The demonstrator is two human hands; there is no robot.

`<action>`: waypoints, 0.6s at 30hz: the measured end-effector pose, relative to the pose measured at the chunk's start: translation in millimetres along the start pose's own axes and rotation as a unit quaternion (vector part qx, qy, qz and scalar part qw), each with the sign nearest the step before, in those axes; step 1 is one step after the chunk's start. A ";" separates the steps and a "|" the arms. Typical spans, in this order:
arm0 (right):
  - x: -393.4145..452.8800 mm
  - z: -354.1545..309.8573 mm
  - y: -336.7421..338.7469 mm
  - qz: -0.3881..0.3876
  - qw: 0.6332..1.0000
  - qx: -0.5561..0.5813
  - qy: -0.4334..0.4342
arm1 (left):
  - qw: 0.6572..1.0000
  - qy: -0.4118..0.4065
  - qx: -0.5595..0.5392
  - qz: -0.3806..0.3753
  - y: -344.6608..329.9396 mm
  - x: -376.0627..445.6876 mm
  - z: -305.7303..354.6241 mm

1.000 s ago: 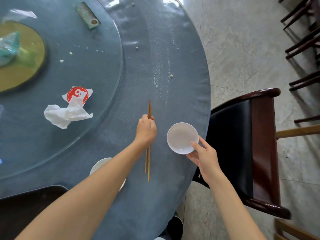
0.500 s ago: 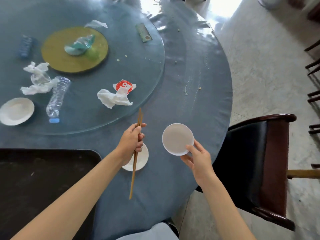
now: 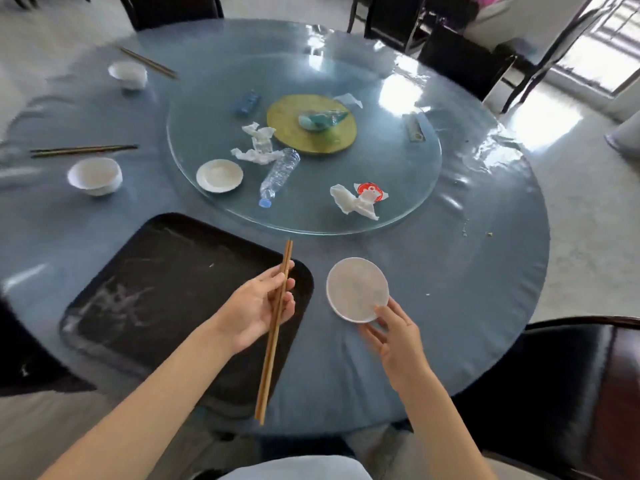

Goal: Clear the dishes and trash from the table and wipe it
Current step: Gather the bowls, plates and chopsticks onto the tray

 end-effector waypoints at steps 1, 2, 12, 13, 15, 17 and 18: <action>-12.0 10.6 -10.3 -0.003 1.000 0.007 -0.006 | 1.000 -0.006 -0.016 -0.002 13.1 -17.7 0.2; -24.5 21.6 -20.4 -0.008 1.000 0.010 -0.013 | 0.999 -0.014 -0.030 0.002 26.7 -35.2 -0.1; -134.2 134.8 -144.0 -0.133 0.987 -0.036 -0.079 | 0.973 -0.128 -0.179 0.068 202.3 -207.5 -6.7; -143.2 143.6 -157.9 -0.146 0.985 -0.046 -0.085 | 0.968 -0.141 -0.194 0.075 219.2 -222.4 -6.8; -158.8 158.3 -186.8 -0.170 0.979 -0.062 -0.093 | 0.956 -0.169 -0.223 0.084 249.8 -248.8 -4.6; -171.1 172.4 -215.5 -0.194 0.973 -0.077 -0.097 | 0.943 -0.196 -0.251 0.095 276.3 -272.3 -3.2; -177.2 179.1 -230.1 -0.208 0.969 -0.086 -0.099 | 0.936 -0.209 -0.264 0.101 288.2 -283.4 -3.0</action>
Point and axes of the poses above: each hand's wrist, its own x-axis towards the middle knuckle, its own y-axis out of the back of the hand, z = x × y, the point moved 4 cm from there along x, towards the middle knuckle, and after that the axes turned 6 degrees about y, right-handed, at the moved point
